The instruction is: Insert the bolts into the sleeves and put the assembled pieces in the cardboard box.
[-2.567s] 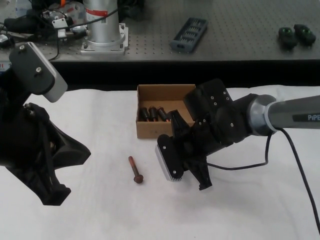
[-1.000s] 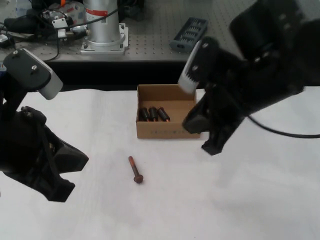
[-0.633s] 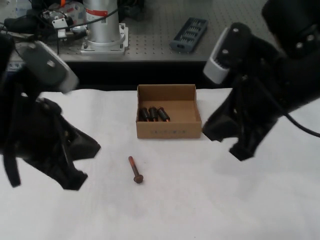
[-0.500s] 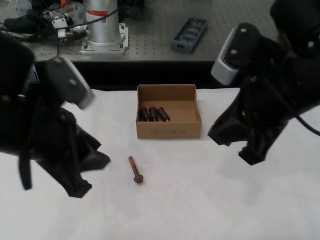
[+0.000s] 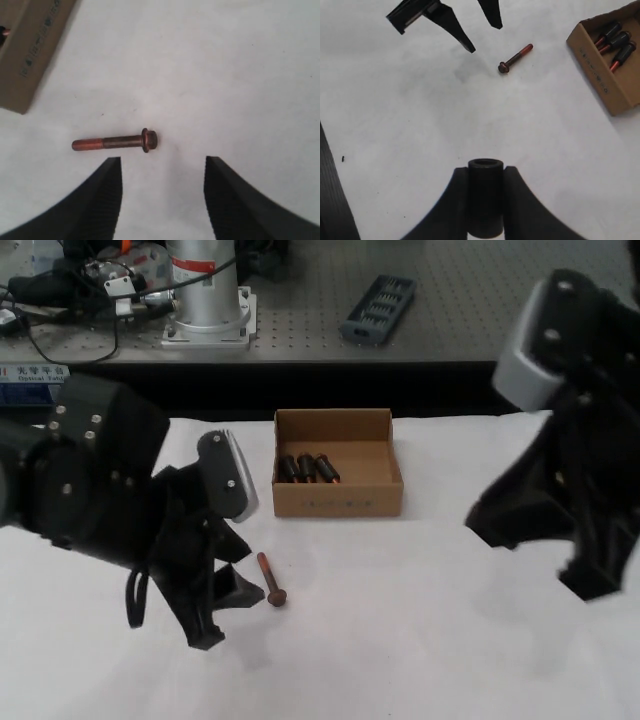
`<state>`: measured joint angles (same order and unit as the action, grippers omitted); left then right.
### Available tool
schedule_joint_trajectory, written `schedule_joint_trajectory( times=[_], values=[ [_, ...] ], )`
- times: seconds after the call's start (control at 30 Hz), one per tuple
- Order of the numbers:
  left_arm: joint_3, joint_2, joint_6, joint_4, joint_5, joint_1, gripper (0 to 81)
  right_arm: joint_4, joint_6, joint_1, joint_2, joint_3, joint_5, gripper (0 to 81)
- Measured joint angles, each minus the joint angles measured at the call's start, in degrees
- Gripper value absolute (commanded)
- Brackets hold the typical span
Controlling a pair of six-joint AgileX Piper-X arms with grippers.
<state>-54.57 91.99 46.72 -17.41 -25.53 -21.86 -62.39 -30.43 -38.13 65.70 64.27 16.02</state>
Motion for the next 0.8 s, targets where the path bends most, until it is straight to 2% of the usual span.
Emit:
schedule_joint_trajectory(
  times=[0.17, 0.37, 0.67, 0.8],
  values=[
    [-3.87, 2.93, -12.15, 0.73, 3.63, -1.2, 36.9, -0.56, 0.0, 0.0, -2.11, -3.68, 0.0, 2.5],
    [-7.68, 7.63, -32.27, 0.88, 9.07, -6.86, 36.9, -1.24, 0.0, 0.0, -2.79, -6.49, 0.0, 2.5],
    [-7.7, 10.95, -46.18, 0.88, 23.71, -12.39, 36.9, -0.35, 1.25, 0.0, -2.79, -6.66, 0.0, 2.5],
    [-8.14, 11.04, -52.49, 0.88, 30.62, -12.63, 36.9, -0.35, 1.24, 0.0, -2.79, -6.66, 0.0, 2.5]
  ],
)
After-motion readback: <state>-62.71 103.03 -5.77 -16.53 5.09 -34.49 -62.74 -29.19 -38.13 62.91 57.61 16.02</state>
